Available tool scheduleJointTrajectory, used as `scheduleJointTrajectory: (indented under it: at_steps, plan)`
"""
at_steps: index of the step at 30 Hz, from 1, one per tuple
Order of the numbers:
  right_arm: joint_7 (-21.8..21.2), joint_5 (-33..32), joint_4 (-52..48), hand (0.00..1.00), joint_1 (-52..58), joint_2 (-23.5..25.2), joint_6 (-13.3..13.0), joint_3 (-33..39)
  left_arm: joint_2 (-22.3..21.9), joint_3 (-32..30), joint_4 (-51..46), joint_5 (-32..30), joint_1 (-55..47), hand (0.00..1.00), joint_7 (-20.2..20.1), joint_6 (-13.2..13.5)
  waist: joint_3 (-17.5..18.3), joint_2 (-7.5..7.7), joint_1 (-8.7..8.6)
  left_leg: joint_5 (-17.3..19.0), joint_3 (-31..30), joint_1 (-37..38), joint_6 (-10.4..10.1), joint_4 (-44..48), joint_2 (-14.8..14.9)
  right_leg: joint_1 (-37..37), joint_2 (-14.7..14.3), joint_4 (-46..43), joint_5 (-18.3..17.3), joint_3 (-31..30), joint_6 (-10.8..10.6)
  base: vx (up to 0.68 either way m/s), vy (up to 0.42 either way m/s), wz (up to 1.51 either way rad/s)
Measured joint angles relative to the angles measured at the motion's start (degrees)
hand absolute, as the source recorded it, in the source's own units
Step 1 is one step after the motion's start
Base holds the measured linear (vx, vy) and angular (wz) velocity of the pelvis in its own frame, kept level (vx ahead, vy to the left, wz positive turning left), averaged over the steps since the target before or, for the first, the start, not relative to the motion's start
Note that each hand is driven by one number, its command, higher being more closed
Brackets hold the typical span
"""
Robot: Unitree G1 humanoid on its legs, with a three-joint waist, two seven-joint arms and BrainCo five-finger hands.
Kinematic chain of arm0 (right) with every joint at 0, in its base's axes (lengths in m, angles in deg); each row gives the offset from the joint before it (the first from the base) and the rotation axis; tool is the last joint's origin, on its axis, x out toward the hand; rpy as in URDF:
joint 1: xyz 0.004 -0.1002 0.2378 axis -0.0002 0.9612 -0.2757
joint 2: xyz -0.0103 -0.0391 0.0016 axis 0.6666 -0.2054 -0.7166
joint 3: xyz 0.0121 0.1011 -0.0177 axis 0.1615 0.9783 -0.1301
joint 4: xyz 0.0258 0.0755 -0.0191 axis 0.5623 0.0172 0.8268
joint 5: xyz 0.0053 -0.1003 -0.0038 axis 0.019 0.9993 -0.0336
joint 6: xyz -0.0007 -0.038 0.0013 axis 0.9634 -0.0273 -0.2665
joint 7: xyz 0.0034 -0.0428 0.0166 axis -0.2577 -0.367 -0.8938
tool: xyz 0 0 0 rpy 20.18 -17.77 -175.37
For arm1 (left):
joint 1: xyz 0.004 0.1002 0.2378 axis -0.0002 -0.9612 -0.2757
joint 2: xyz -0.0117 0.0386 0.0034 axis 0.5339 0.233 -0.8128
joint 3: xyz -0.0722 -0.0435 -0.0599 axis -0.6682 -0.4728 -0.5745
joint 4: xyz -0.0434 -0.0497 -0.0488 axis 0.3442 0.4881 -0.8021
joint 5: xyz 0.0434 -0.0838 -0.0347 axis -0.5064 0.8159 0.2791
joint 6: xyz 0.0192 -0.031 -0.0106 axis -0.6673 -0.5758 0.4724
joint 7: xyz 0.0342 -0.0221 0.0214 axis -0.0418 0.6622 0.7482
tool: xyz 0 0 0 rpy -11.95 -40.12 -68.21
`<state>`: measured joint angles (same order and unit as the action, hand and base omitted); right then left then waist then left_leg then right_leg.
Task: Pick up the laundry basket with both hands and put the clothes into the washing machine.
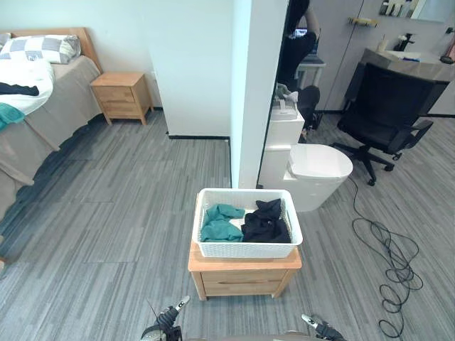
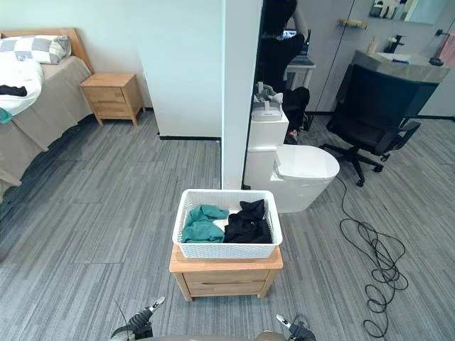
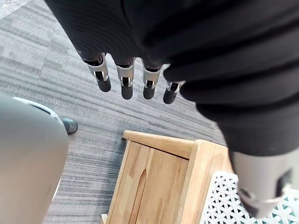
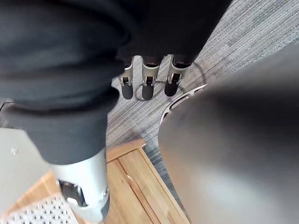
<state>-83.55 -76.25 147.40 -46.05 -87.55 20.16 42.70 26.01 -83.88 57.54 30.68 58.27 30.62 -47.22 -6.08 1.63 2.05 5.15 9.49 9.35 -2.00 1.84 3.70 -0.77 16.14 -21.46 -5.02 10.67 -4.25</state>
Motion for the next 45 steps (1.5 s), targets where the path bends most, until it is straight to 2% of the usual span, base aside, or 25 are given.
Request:
scheduleJointTrajectory:
  at_steps: [1,2,4,6,7,9,12,14,16,18,21,23,26,28,30,37,42,45]
  plan:
    - [1.09,-1.48,0.02,0.0,0.04,0.71,0.0,-0.2,-0.14,0.07,-0.9,1.06,-0.2,0.0,0.08,0.07,0.46,0.87,0.3,-0.51,-0.31,0.48,-1.68,-1.59,0.54,1.12,-0.1,3.2,1.21,0.67,-4.47,0.18,-0.361,0.08]
    - [1.56,-1.98,-0.08,0.0,0.01,0.52,0.0,-0.76,-0.64,0.09,-1.37,1.75,-0.37,0.0,0.17,0.18,0.76,0.54,0.28,-1.0,-0.22,0.53,-2.44,-2.34,1.45,1.95,-0.86,4.84,0.79,1.93,-4.47,0.22,-0.425,0.12]
    - [3.36,-3.61,-1.26,0.0,-0.02,-0.88,-0.09,-3.06,-2.65,0.64,-3.16,4.56,-0.61,0.0,0.43,1.06,1.18,-2.25,0.05,-3.53,-1.64,-0.3,-4.77,-4.81,3.73,3.76,-4.3,11.13,0.57,5.32,-4.21,0.21,-0.292,0.2]
    - [4.5,-4.73,-3.89,0.0,0.15,-1.59,0.11,-4.03,-4.3,2.06,-7.46,6.96,-0.97,0.0,1.01,1.31,1.27,-3.48,-0.34,-4.21,-3.47,-1.7,-5.52,-4.96,4.92,4.93,-5.53,12.91,0.45,8.17,-3.99,0.14,-0.183,0.55]
    - [5.33,-5.37,-6.48,0.0,0.13,-1.3,0.08,-4.68,-4.54,3.25,-10.94,8.29,-1.87,0.0,1.07,1.78,1.31,-3.57,-0.56,-4.46,-4.69,-2.33,-5.92,-4.91,5.44,5.3,-5.99,13.09,0.42,9.48,-3.93,0.14,-0.185,0.73]
    - [6.07,-6.24,-14.43,0.0,-0.47,-1.81,0.31,-1.65,-4.1,3.56,-19.0,10.76,-3.65,0.0,1.06,2.28,1.08,-2.91,-0.86,-4.81,-5.99,-3.29,-6.24,-4.92,5.92,5.4,-6.3,13.39,0.32,11.52,-3.73,0.1,-0.088,0.53]
    - [4.98,-8.17,-32.39,0.0,0.58,-9.06,-0.95,2.05,-1.04,-0.63,-31.26,14.08,-5.47,0.0,1.5,3.04,0.43,-2.14,0.47,-4.84,-6.07,-6.4,-6.24,-3.87,5.75,3.15,-6.0,13.52,0.3,11.95,-3.74,0.02,-0.014,0.1]
    - [5.31,-7.53,-46.66,0.0,0.25,-11.42,-2.44,3.46,2.68,-5.7,-37.95,15.02,-5.5,0.0,3.22,4.35,-1.46,-0.39,0.38,-5.24,-6.12,-9.65,-6.43,-2.96,5.55,0.13,-6.02,13.15,0.23,11.8,-3.63,-0.04,-0.006,-0.03]
    - [6.37,-6.49,-50.3,0.0,-2.25,-12.07,-3.33,3.33,4.98,-7.89,-40.49,14.93,-3.46,0.0,5.24,4.54,-3.69,0.73,0.27,-5.95,-6.17,-11.41,-6.58,-2.77,5.7,-2.18,-5.88,11.86,0.09,11.52,-3.36,-0.07,-0.006,-0.03]
    - [7.7,-5.24,-50.89,0.0,-6.38,-12.49,-3.26,1.03,5.81,-8.58,-42.91,13.51,-0.25,0.0,7.88,4.48,-5.1,0.95,0.44,-6.59,-6.29,-13.67,-6.56,-2.64,5.62,-5.06,-5.89,10.5,0.14,11.23,-3.13,-0.1,-0.02,-0.02]
    - [7.6,-3.37,-50.54,0.0,-14.86,-13.78,-1.62,-6.62,6.98,-8.4,-45.7,8.32,6.79,0.0,11.11,3.92,-9.36,-0.24,0.87,-7.29,-6.29,-16.45,-6.34,-1.63,5.2,-8.48,-5.29,8.64,0.44,10.43,-2.68,-0.13,-0.004,-0.06]
    - [7.57,-3.37,-48.69,0.0,-20.68,-14.47,-1.29,-11.01,9.4,-8.13,-45.86,5.47,11.73,0.0,12.97,3.26,-11.81,-0.91,1.92,-7.39,-6.21,-18.16,-6.2,-0.45,5.18,-10.54,-5.2,7.49,0.73,9.6,-2.27,-0.12,-0.004,-0.09]
    - [8.05,-3.29,-45.48,0.0,-29.29,-15.3,-0.03,-16.13,13.71,-7.0,-45.78,2.92,19.79,0.0,16.28,2.09,-15.02,-1.48,2.24,-7.53,-6.72,-20.83,-6.02,1.28,5.24,-12.56,-5.15,6.74,1.15,9.52,-1.7,-0.1,-0.018,0.02]
    - [8.88,-2.11,-40.56,0.0,-36.12,-15.32,0.31,-19.71,17.9,-3.05,-43.6,-1.12,26.06,0.0,18.9,1.05,-17.43,-1.57,2.27,-7.84,-7.0,-21.35,-5.89,1.45,5.23,-12.93,-5.13,6.66,1.48,9.46,-1.31,-0.05,-0.004,0.03]
    - [9.62,-1.56,-36.91,0.0,-39.53,-15.28,0.41,-21.01,18.98,-0.78,-41.54,-3.25,29.75,0.0,19.8,0.28,-18.26,-1.64,2.37,-7.84,-7.13,-22.37,-5.89,2.25,5.21,-13.54,-5.12,6.65,1.79,9.43,-1.07,-0.05,0.002,0.01]
    - [9.93,-1.17,-23.03,0.0,-46.73,-14.78,1.37,-23.97,17.77,6.23,-34.06,-9.78,37.87,0.0,21.14,-2.69,-20.0,-2.33,1.96,-7.85,-7.68,-24.79,-5.88,3.74,5.22,-15.18,-5.18,6.58,2.16,9.47,-0.84,-0.01,0.0,0.0]
    - [10.01,-1.12,-18.85,0.0,-47.92,-14.63,1.82,-23.83,14.9,8.13,-28.09,-11.06,40.23,0.0,21.23,-4.62,-21.02,-3.28,1.86,-7.84,-7.78,-25.58,-5.88,4.45,5.3,-15.71,-5.25,6.41,2.23,9.43,-0.74,0.0,0.0,0.0]
    - [10.11,-0.44,-18.5,0.0,-48.07,-14.63,2.67,-23.62,14.29,8.13,-26.55,-12.54,40.69,0.0,21.23,-5.58,-21.54,-3.25,1.85,-7.83,-7.79,-26.3,-5.87,4.74,5.32,-16.51,-5.24,5.99,2.23,9.32,-0.73,-0.01,0.0,0.0]
